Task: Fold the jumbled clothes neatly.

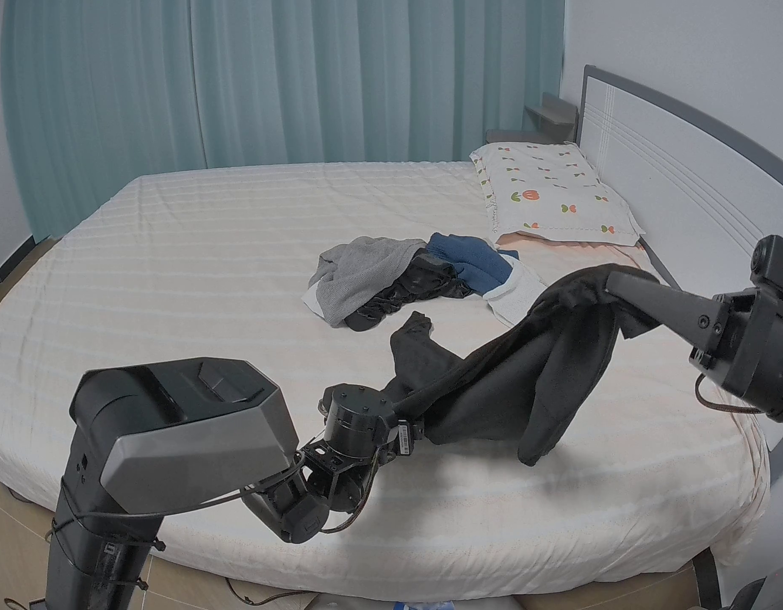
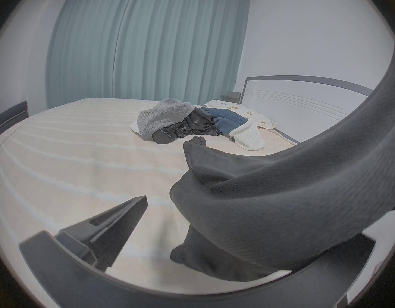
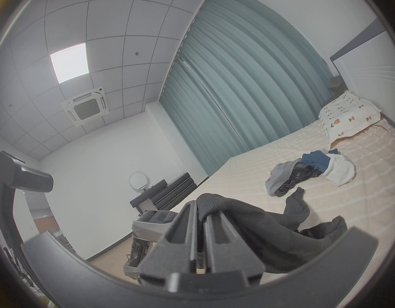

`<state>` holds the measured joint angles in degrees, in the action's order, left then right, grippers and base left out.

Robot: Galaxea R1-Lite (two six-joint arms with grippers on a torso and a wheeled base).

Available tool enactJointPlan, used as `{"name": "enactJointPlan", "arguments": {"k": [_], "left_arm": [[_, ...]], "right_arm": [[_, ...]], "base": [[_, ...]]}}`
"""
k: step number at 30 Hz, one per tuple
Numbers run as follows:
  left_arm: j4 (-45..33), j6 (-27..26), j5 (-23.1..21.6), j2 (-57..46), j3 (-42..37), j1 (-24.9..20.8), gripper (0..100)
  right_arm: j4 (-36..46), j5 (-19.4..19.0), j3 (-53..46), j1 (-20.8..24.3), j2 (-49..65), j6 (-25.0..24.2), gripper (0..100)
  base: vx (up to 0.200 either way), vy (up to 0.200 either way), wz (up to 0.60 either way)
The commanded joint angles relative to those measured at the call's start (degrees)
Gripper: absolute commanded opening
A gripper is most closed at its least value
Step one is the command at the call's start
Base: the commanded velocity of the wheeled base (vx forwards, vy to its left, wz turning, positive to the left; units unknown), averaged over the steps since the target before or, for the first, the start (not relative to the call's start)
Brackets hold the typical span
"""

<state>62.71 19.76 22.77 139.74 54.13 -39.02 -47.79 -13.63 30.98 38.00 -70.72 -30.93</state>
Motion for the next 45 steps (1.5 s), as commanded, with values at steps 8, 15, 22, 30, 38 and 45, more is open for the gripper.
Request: {"name": "enactJointPlan", "arguments": {"k": [8,15,22,30,38,45], "left_arm": [[-0.57,7.40,0.17,3.35,3.97,-0.18,0],[-0.13,9.51,0.08,-1.58,-2.27,0.09,0],[-1.36,11.62,-0.10,-13.09,-7.72,1.58,0],[-1.54,11.79,-3.52,-30.49,-14.14,2.64,0],[-5.40,19.97,-5.98,-41.22,-18.00,2.99,0],[-6.81,24.01,-11.79,-43.50,-21.43,3.78,0]], "right_arm": [[-0.11,-5.44,-0.83,-8.03,-0.21,-0.45,0],[-0.29,-5.44,-1.53,-11.63,-4.69,-0.80,0],[-1.26,-5.36,-4.96,-12.51,-10.32,-1.06,0],[-8.73,-3.69,-4.78,-14.62,-19.72,-2.21,0],[-12.86,7.92,-2.76,-15.76,-18.67,-4.32,0],[-13.82,8.97,-4.26,-11.54,-17.00,-12.31,0]], "base": [[0.000,0.000,0.00],[0.000,0.000,0.00],[0.000,0.000,0.00],[0.000,0.000,0.00],[0.000,0.000,0.00],[0.000,0.000,0.00]]}}
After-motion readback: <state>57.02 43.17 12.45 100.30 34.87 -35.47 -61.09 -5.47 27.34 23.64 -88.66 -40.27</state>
